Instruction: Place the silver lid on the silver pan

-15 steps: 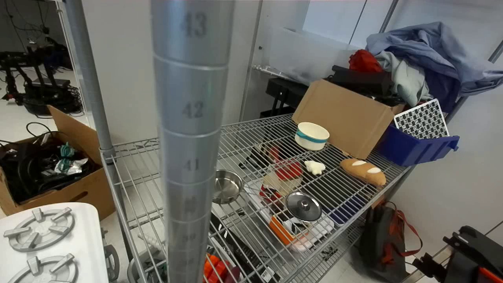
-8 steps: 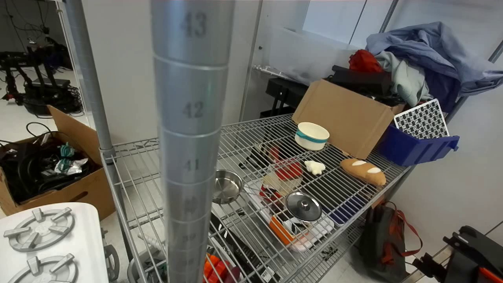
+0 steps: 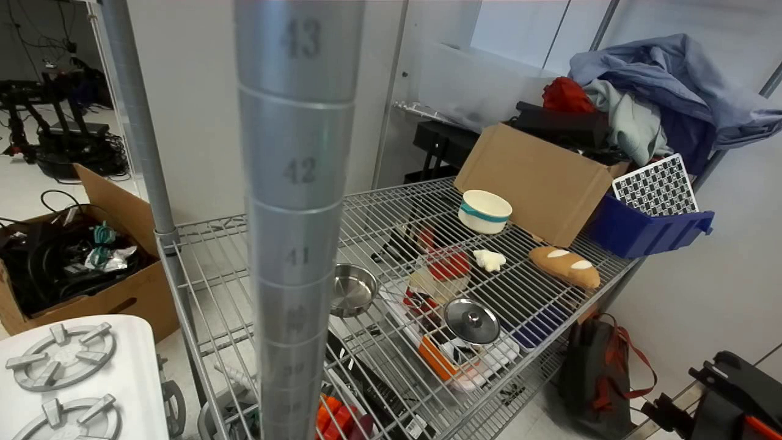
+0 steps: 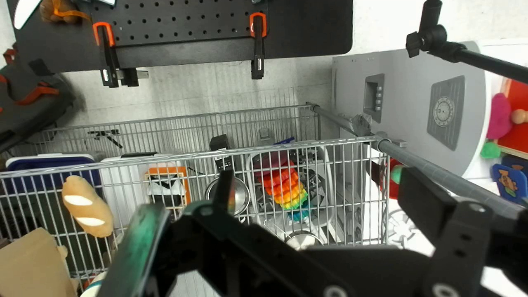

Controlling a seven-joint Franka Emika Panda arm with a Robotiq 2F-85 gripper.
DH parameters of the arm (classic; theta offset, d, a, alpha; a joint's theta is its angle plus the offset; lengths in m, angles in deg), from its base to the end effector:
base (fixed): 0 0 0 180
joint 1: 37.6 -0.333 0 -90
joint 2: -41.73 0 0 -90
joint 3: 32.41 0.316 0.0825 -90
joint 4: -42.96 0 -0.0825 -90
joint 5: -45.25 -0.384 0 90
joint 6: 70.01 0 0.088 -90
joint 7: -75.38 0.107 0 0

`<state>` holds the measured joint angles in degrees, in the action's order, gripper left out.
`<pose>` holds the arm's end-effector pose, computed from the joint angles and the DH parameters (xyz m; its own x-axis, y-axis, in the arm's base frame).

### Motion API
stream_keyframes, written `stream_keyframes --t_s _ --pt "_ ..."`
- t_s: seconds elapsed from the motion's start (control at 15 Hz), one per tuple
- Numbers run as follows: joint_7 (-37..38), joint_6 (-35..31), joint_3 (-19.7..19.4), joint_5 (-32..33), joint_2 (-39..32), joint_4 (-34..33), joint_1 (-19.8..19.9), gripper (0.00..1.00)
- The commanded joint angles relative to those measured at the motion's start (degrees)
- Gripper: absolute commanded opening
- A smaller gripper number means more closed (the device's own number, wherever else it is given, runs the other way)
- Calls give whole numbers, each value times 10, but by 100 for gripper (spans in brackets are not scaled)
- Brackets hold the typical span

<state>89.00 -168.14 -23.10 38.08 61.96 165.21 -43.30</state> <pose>0.4227 0.1331 0.5439 0.9963 -0.0077 -0.0857 -0.0118 -0.9988 -0.0474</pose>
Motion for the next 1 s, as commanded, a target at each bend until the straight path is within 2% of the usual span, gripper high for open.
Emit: stream_keyframes --t_s 0.0,0.27,0.4,0.6,0.93 --pt "0 1 -1 0 0 -1 -1 100" --pt "0 1 -1 0 0 -1 -1 100" --pt "-6 -14 -7 4 -34 -9 7 100" --pt "-2 -83 -12 29 -79 2 21 100" --pt "8 -222 -35 83 -202 36 39 100"
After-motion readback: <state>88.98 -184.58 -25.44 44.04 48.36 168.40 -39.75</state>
